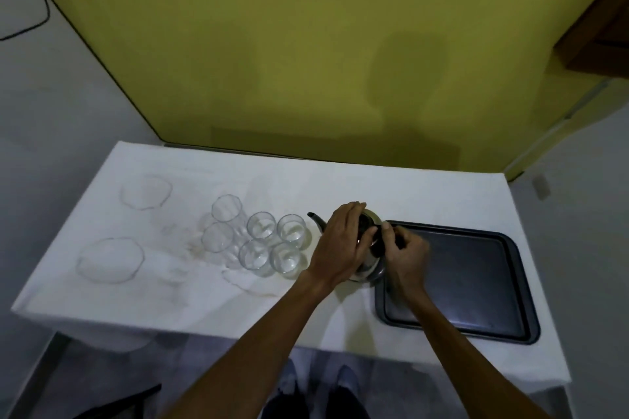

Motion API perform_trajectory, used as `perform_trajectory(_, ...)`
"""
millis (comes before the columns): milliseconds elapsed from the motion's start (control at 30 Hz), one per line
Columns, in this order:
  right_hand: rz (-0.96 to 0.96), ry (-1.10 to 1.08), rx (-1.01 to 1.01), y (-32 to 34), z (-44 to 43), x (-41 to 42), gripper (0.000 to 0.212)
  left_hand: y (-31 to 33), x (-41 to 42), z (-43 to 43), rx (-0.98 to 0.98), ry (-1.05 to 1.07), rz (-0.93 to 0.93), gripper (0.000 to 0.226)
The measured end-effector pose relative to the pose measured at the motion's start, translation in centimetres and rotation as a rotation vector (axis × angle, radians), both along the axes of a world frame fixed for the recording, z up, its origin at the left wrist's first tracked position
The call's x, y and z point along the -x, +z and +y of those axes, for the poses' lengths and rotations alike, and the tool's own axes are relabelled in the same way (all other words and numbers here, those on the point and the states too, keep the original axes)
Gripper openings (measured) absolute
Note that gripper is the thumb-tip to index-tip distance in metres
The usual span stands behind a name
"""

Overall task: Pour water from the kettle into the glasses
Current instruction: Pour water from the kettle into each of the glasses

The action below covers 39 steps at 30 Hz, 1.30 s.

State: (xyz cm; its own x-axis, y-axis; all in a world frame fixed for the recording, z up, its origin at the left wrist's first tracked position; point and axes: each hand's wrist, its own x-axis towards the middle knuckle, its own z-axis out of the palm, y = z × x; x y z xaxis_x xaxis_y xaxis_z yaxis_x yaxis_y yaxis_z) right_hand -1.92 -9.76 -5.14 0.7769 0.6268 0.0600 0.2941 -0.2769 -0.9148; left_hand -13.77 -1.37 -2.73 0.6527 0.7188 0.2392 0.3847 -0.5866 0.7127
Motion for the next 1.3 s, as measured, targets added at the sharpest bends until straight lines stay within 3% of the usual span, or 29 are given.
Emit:
perform_trajectory(600,-0.313,0.090,0.304,-0.7,2.8,0.1,0.064,-3.3,1.9,0.6,0.195,0.130,-0.196,0.049)
perform_trajectory(1000,-0.375,0.116,0.295,0.8,3.3,0.7,0.064,-3.5,2.2,1.1,0.217,0.123,-0.224,0.037)
perform_trajectory(1300,-0.409,0.098,0.270,1.2,3.2,0.4,0.059,-3.5,1.8,1.2,0.244,0.082,-0.241,0.041)
